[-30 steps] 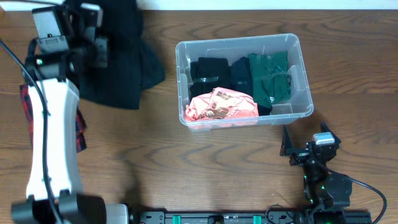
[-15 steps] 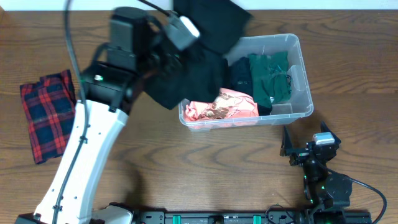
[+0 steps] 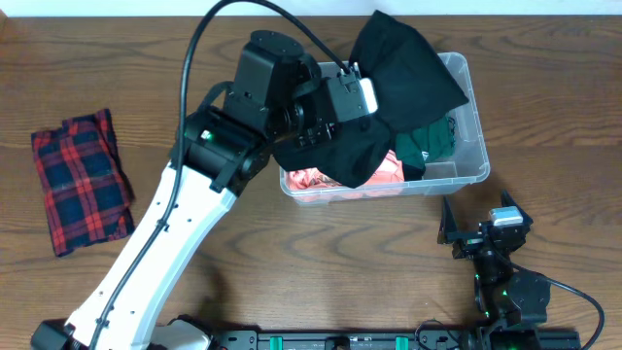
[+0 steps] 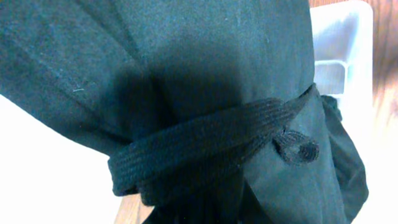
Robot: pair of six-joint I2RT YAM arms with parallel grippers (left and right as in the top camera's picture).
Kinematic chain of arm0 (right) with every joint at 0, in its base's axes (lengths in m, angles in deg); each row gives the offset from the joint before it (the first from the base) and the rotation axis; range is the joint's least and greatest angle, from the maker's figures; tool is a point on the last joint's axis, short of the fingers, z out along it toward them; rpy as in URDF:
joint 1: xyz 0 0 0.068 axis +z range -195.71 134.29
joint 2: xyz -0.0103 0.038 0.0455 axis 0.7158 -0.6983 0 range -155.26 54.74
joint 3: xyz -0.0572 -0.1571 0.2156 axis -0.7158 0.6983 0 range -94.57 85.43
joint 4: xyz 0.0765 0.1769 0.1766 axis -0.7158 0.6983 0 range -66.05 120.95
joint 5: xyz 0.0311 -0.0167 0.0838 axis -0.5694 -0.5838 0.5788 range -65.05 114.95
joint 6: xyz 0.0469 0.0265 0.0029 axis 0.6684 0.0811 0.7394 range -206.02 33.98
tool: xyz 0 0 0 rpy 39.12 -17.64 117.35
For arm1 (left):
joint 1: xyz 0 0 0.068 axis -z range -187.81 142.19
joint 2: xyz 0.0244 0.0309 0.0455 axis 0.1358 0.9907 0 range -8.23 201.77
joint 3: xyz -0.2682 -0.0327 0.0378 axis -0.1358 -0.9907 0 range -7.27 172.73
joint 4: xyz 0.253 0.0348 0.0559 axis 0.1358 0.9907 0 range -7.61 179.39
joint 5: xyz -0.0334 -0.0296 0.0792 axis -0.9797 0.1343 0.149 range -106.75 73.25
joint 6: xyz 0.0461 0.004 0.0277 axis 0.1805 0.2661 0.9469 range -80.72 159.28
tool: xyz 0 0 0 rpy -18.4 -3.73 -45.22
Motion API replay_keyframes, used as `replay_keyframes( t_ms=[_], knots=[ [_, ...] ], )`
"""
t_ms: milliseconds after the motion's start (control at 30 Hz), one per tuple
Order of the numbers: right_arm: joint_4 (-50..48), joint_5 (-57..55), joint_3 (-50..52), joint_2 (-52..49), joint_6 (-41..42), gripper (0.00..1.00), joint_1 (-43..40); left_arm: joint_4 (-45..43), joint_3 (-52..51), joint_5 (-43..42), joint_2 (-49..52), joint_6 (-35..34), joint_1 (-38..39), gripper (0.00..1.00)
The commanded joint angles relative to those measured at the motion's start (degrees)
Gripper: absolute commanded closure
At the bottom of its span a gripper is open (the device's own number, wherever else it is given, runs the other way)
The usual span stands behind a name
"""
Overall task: Pack container
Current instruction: 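Lift the black bag and carry it right over the bin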
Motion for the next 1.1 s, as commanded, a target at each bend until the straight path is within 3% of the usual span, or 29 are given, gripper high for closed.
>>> replay_keyframes(
  t_ms=[0, 1067],
  knots=[
    [0.2, -0.4, 0.1, 0.2, -0.7, 0.01, -0.3, -1.6, 1.4, -1.0, 2.1, 2.1, 0.0, 0.94],
    [0.2, -0.4, 0.1, 0.2, -0.7, 0.01, -0.3, -0.5, 1.1, -1.0, 11.5, 3.8, 4.4, 0.94]
  ],
)
